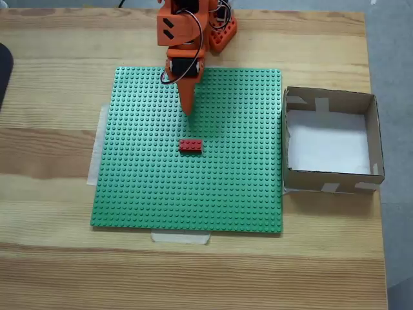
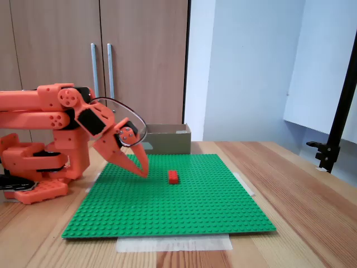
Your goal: Pick the red lego block and put it in the box.
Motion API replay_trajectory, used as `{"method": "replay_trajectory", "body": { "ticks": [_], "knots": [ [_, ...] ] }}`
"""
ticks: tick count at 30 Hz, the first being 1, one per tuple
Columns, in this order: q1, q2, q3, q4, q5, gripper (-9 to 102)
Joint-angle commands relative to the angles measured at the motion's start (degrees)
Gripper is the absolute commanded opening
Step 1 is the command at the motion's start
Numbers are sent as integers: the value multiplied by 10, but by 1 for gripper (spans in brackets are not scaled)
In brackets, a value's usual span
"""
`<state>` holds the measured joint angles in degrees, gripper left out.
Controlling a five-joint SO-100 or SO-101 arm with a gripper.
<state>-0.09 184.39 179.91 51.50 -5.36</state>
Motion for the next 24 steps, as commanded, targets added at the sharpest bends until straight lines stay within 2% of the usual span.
{"method": "replay_trajectory", "body": {
  "ticks": [1, 14, 24],
  "knots": [
    [-1, 3, 5, -5, -4, -1],
    [0, -7, -8, -17, -7, -1],
    [0, -65, -91, 15, 1, -1]
  ]
}}
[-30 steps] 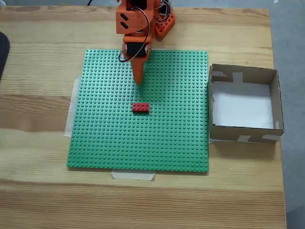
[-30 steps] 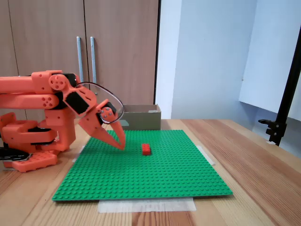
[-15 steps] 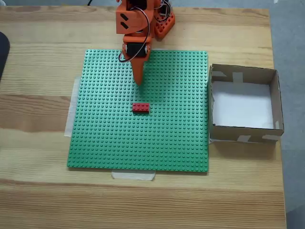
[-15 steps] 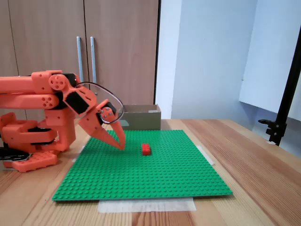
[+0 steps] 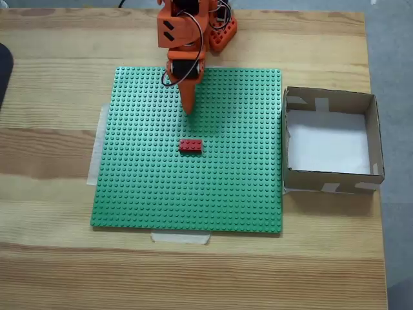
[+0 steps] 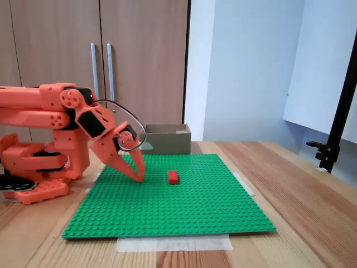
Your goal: Pick the red lego block and put it in the box.
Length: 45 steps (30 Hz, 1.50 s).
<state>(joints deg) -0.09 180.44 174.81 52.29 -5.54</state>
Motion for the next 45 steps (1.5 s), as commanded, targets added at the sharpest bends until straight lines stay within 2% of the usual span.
{"method": "replay_trajectory", "body": {
  "ticks": [1, 11, 25, 45],
  "knots": [
    [-1, -35, -53, 11, 3, -1],
    [-1, -187, -233, 49, 11, -1],
    [1, -449, -509, 152, 39, -1],
    [-16, -708, -705, 203, 47, -1]
  ]
}}
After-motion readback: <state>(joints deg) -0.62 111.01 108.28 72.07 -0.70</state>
